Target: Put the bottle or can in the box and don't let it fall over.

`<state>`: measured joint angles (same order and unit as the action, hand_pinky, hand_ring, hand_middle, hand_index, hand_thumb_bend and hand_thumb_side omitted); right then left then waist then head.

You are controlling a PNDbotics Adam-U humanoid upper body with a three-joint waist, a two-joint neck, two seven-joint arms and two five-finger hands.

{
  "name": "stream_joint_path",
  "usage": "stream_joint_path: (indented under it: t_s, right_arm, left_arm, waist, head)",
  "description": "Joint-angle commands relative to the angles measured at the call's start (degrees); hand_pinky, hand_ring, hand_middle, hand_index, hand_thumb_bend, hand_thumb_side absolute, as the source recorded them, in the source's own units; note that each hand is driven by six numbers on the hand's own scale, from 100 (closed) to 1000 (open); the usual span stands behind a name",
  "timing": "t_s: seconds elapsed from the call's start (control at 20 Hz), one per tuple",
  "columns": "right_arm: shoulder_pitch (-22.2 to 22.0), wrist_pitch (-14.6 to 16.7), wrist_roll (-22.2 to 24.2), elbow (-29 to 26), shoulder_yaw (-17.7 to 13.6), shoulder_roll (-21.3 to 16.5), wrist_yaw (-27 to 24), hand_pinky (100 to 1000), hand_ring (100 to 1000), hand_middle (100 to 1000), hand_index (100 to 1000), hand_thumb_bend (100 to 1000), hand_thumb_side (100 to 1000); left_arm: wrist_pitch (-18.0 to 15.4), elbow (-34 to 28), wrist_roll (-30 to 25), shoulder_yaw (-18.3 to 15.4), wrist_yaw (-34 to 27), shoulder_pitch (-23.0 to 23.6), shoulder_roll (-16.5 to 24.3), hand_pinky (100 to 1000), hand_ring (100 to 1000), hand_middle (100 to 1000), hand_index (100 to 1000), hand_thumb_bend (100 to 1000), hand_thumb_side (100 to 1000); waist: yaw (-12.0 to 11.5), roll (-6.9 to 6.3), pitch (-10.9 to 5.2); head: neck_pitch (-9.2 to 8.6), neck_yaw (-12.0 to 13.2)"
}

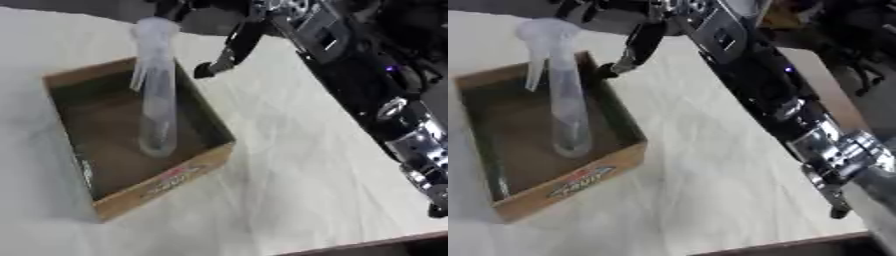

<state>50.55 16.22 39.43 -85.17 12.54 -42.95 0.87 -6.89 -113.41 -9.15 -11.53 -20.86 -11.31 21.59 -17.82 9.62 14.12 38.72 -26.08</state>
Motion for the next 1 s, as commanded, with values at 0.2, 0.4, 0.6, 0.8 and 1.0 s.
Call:
stream_joint_path:
  t_s: [0.2, 0.4, 0.6, 0.8, 1.0]
  right_arm:
    - [-2.76, -0.36, -2.56, -6.43, -3.4, -6.74, -4.39, 847, 973, 987, 864, 435, 100]
    - [-7.23, -1.99, -6.43, -10.88, -6.38, -10.79, -8.95, 849, 968, 983, 859, 351, 110]
    - [-10.94, -4.42, -9.91, -13.62, -9.71, -13.67, -15.63, 852, 966, 982, 856, 296, 139]
    - [-16.07, -5.61, -14.11, -16.56, -13.54, -17.12, -21.99, 853, 960, 975, 850, 247, 232]
    - [-22.53, -5.64, -18.88, -20.19, -17.41, -19.6, -27.73, 861, 962, 973, 845, 148, 291]
  left_arm:
    - [-0.02, -1.18, 0.41, -0.69, 0.23, 0.41, 1.16, 693, 509, 647, 817, 121, 754]
    - [0.0, -1.18, 0.6, -0.78, 0.33, 1.02, 1.17, 693, 509, 648, 817, 120, 754]
    - [-0.13, -1.18, 0.59, -0.71, 0.24, 1.51, 1.14, 693, 508, 648, 817, 118, 752]
    - [-0.39, -1.18, 0.73, -0.81, 0.24, 2.25, 1.1, 693, 507, 649, 817, 116, 752]
    - [-0.64, -1.18, 0.87, -0.89, 0.3, 2.87, 0.94, 692, 507, 648, 816, 114, 752]
  waist:
    - [1.93, -1.19, -1.99]
    - [3.62, -1.79, -2.38]
    - [5.3, -2.73, -2.81]
    - [7.28, -3.78, -3.2]
    - [9.51, -4.93, -3.41]
  head:
    - [0.73, 2.11]
    - [1.16, 3.94]
    - [1.38, 6.35]
    - [1.54, 9.24]
    - [1.62, 12.08]
